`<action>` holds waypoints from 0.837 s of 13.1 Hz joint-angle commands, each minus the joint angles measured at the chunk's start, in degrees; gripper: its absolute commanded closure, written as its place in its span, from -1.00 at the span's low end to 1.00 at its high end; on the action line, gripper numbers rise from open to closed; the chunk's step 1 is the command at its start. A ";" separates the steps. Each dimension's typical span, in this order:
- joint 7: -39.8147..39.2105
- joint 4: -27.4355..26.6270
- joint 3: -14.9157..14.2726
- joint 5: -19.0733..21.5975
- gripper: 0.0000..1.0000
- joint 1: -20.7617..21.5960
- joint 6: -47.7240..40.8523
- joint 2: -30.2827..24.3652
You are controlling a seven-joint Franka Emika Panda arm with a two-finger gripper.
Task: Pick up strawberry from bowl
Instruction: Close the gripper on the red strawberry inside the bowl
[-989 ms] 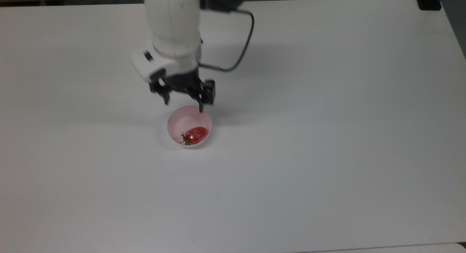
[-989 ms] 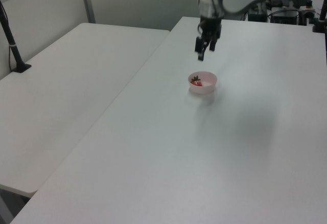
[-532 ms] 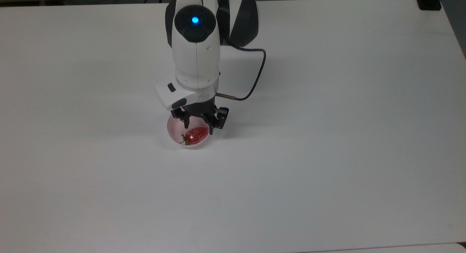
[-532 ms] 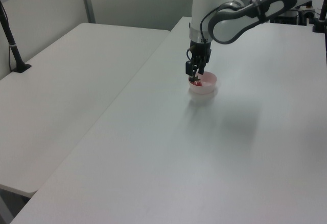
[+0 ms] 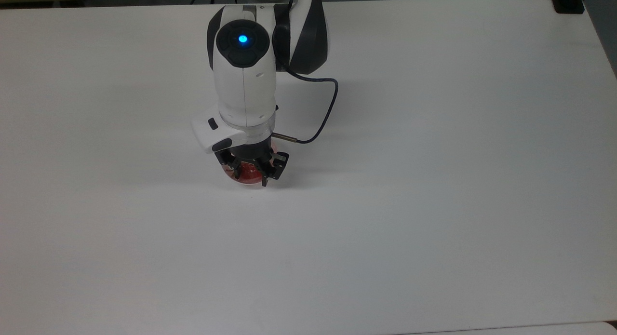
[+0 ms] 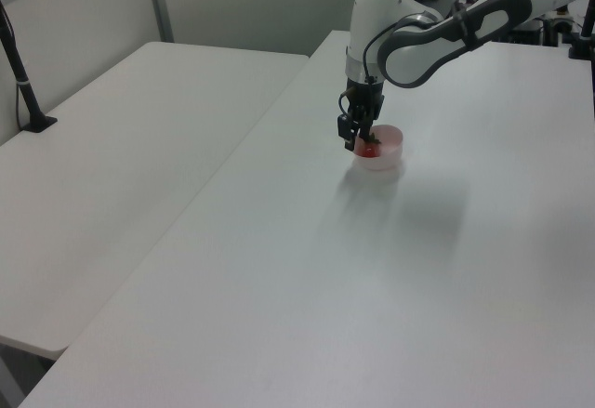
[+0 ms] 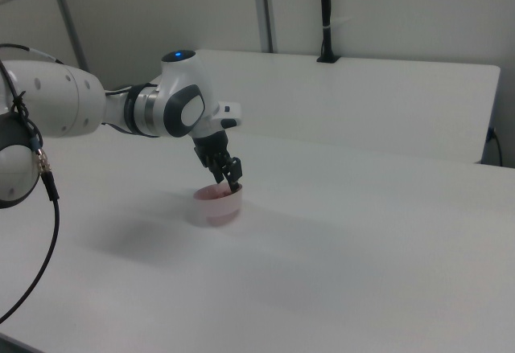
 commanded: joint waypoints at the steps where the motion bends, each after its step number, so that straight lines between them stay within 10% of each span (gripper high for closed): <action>1: 0.51 -0.78 -0.35 -0.54 -0.14 0.25 1.24 1.10; 11: 1.21 0.89 -3.42 5.26 -0.16 0.60 0.97 -1.97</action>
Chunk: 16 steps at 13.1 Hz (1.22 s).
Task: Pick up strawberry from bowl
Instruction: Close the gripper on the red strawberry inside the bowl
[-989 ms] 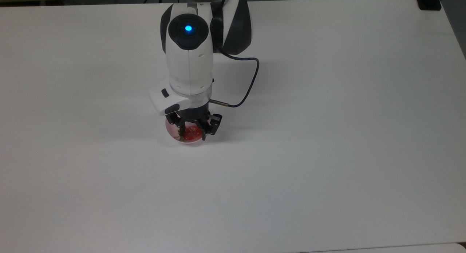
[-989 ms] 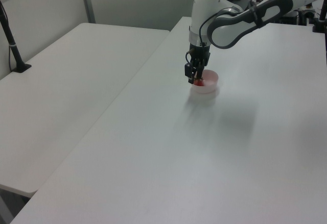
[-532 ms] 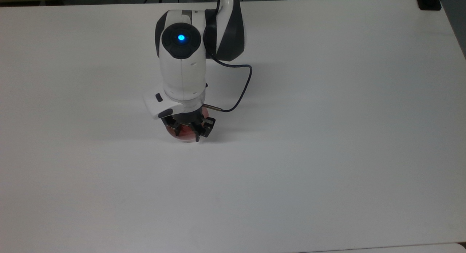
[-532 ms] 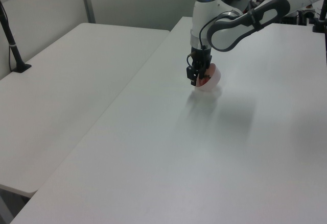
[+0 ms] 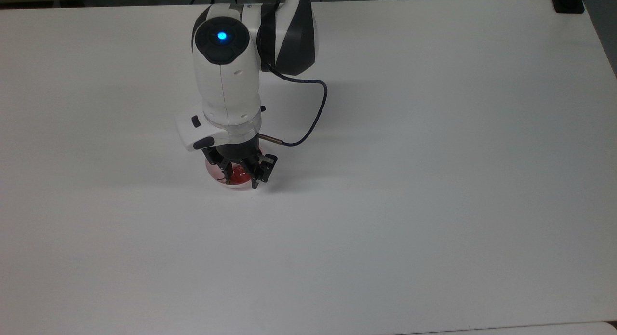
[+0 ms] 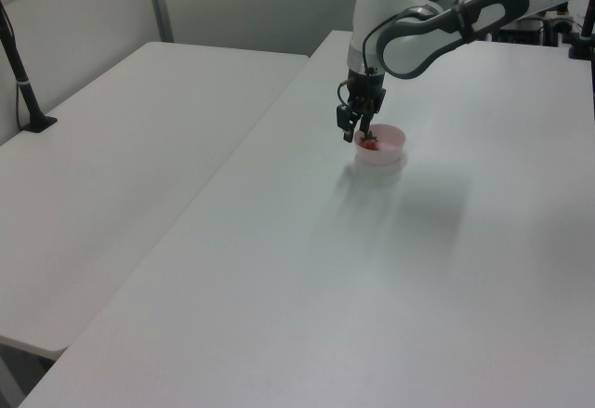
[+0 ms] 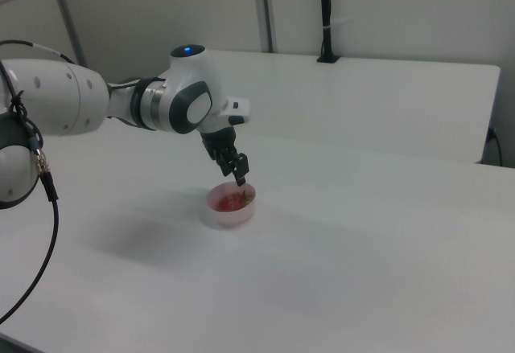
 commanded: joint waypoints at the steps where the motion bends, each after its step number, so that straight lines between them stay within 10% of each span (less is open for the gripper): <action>1: 0.63 -0.51 -1.65 1.64 -0.16 0.77 0.53 -2.17; 16: -4.64 -7.36 -3.06 2.70 -0.16 0.78 -1.06 -2.44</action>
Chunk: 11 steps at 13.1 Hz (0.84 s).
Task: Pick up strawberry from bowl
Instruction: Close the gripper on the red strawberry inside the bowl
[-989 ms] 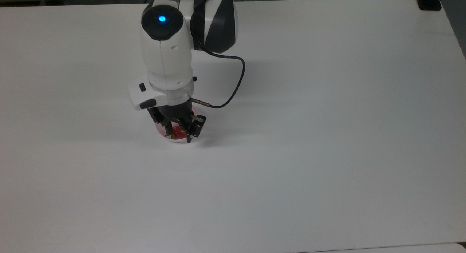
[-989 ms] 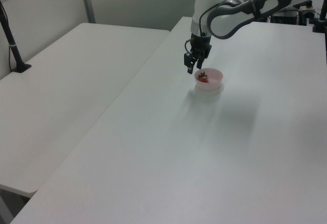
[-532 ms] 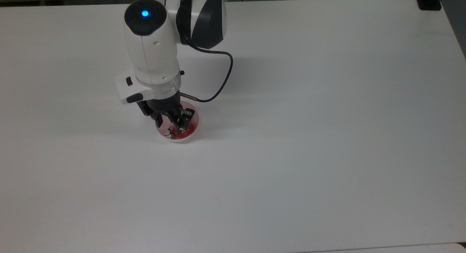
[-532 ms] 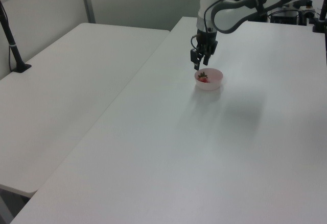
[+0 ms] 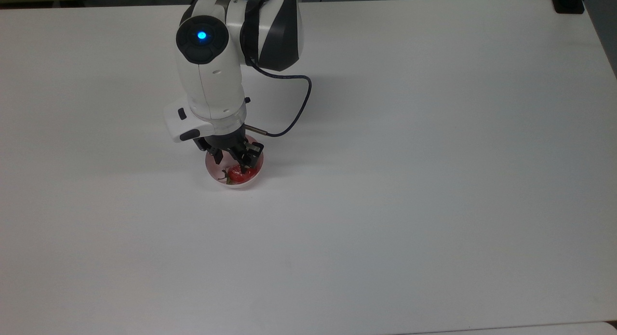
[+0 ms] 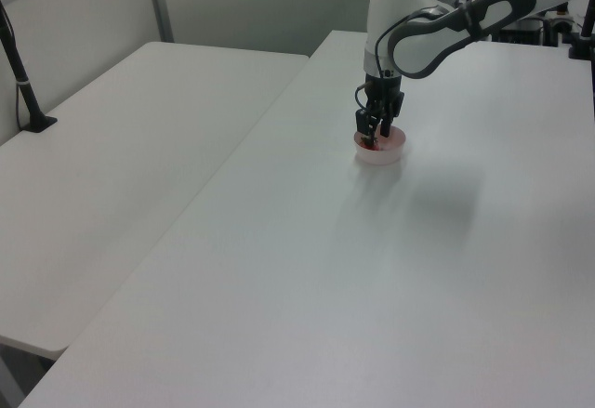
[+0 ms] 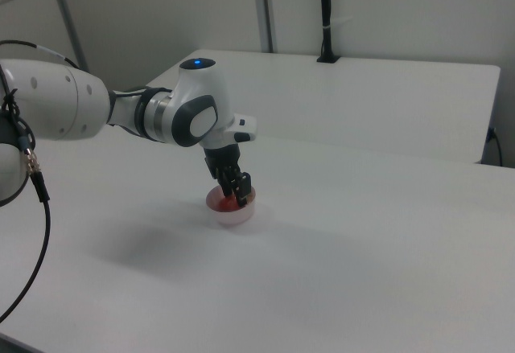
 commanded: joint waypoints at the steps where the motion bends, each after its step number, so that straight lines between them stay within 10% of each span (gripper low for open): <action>1: -1.49 -1.43 -0.15 0.49 -0.16 0.57 1.90 0.25; 7: -1.40 -2.13 0.03 0.13 -0.51 1.10 4.73 1.39; 11: -1.49 -2.13 0.03 0.05 -0.34 1.36 4.82 1.57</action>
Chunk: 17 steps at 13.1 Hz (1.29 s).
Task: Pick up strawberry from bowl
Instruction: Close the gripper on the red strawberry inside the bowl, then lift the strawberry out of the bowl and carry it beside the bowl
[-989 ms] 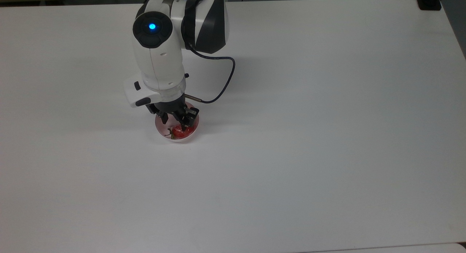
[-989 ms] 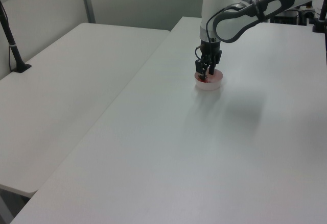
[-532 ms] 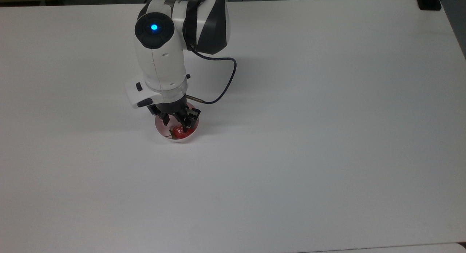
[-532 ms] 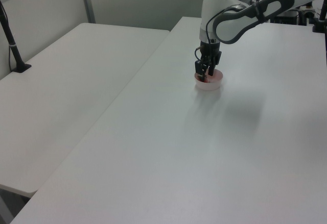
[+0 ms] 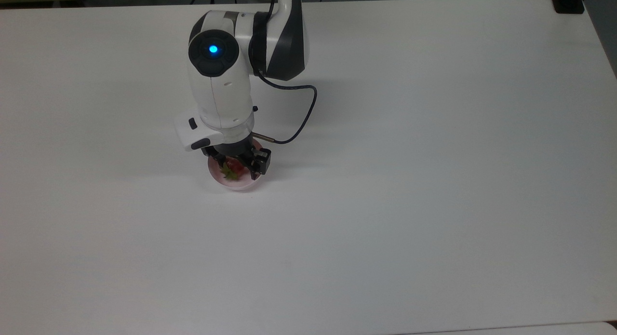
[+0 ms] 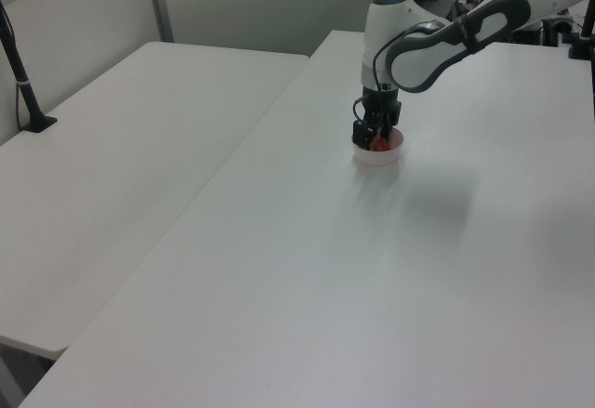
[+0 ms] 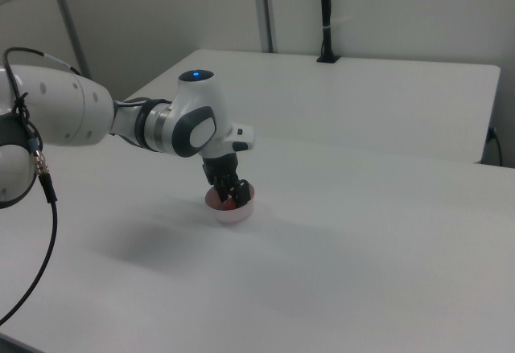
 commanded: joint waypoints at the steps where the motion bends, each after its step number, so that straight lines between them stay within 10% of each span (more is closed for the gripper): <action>1: -1.58 -1.33 -0.51 0.06 -0.26 0.88 1.82 -0.45; 6: -5.10 -1.15 -0.51 0.50 0.52 0.53 1.03 -1.85; 17: -21.43 1.75 -7.97 6.04 0.51 -5.35 -5.75 -5.99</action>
